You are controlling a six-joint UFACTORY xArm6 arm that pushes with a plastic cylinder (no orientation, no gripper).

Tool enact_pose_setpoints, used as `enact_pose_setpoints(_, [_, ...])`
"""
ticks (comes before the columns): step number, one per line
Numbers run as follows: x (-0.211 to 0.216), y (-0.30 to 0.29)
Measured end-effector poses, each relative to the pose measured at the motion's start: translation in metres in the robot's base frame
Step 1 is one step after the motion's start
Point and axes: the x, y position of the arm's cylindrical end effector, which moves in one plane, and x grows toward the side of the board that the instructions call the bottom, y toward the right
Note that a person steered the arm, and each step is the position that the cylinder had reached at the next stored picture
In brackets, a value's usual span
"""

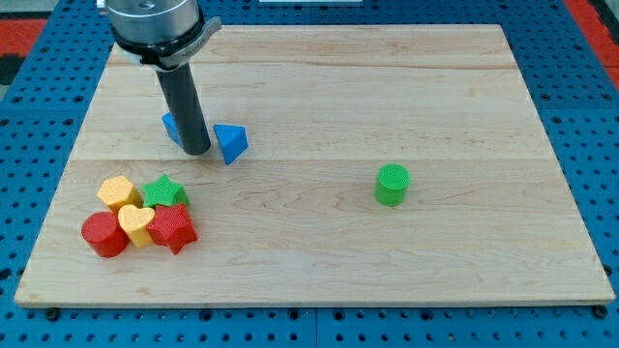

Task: Move the blue blocks towards the center of the board

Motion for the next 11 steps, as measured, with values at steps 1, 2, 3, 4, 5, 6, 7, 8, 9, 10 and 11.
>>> enact_pose_setpoints(1, [0.003, -0.06])
enact_pose_setpoints(2, [-0.036, -0.084])
enact_pose_setpoints(3, [-0.036, -0.041])
enact_pose_setpoints(4, [-0.034, -0.021])
enact_pose_setpoints(5, [0.011, -0.024])
enact_pose_setpoints(6, [0.052, -0.01])
enact_pose_setpoints(7, [0.052, 0.029])
enact_pose_setpoints(8, [0.012, 0.033])
enact_pose_setpoints(9, [-0.026, 0.025])
enact_pose_setpoints(10, [-0.029, 0.025])
enact_pose_setpoints(11, [-0.023, 0.025])
